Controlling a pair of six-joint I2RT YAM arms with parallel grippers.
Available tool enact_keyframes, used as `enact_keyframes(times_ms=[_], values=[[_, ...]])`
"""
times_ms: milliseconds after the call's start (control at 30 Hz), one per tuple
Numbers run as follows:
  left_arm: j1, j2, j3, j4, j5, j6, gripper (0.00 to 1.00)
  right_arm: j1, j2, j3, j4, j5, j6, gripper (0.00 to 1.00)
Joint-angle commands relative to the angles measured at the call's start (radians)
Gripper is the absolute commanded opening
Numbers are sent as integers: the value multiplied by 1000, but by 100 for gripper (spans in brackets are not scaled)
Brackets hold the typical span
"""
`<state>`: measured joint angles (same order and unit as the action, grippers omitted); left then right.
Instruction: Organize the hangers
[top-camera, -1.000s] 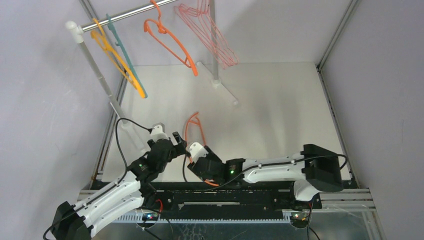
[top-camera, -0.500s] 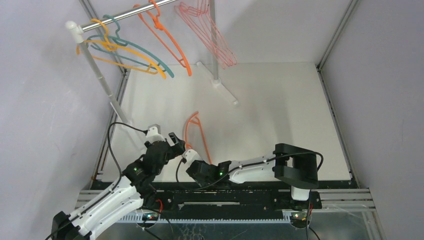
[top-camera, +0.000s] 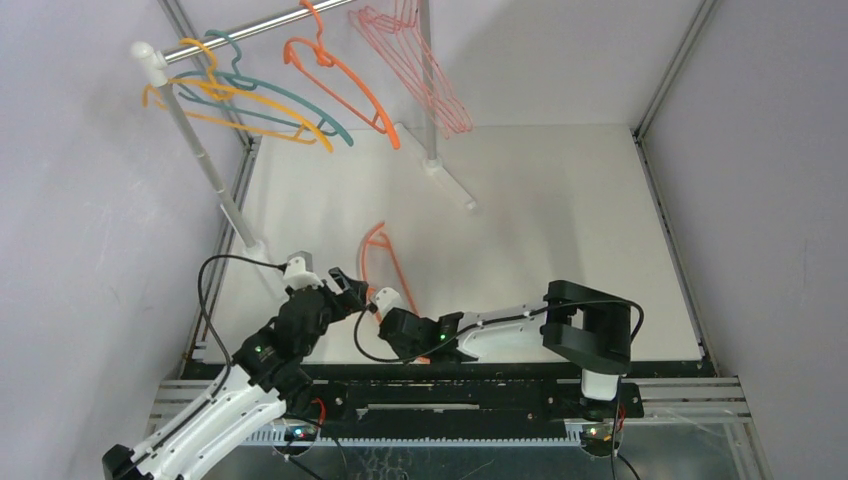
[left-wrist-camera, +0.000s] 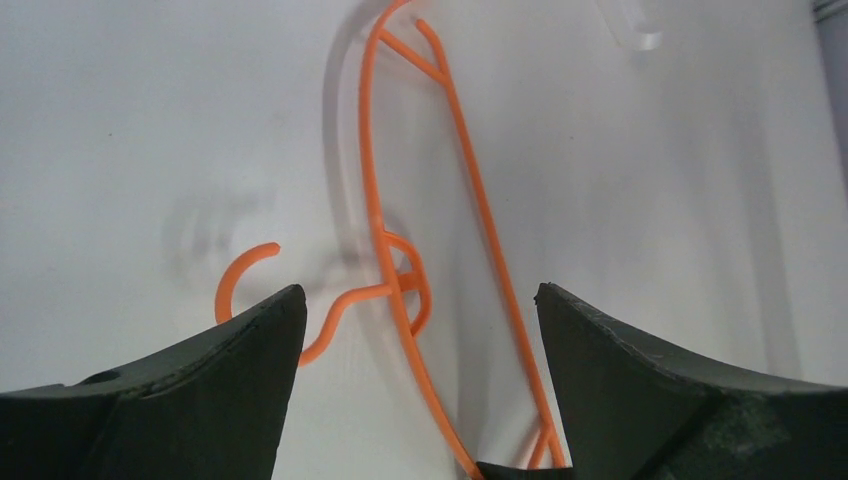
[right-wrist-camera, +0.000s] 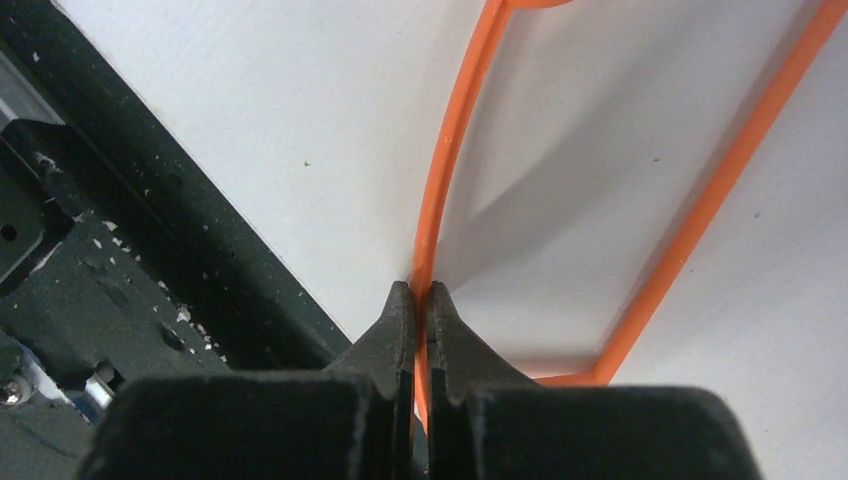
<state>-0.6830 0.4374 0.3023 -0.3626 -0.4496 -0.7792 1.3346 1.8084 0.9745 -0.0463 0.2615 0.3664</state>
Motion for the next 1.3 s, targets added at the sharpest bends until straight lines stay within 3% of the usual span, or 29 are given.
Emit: enact_keyframes(times_ms=[0, 200, 400, 1267], values=[[3, -71, 14, -8, 48, -8, 88, -36, -67, -6, 61, 38, 6, 0], [3, -160, 60, -65, 101, -16, 84, -120, -138, -6, 123, 124, -29, 0], [3, -161, 68, -70, 114, -29, 81, -209, -203, -7, 195, 43, -25, 0], [-9, 80, 82, 284, 144, -95, 78, -144, -251, 45, 306, -85, -82, 0]])
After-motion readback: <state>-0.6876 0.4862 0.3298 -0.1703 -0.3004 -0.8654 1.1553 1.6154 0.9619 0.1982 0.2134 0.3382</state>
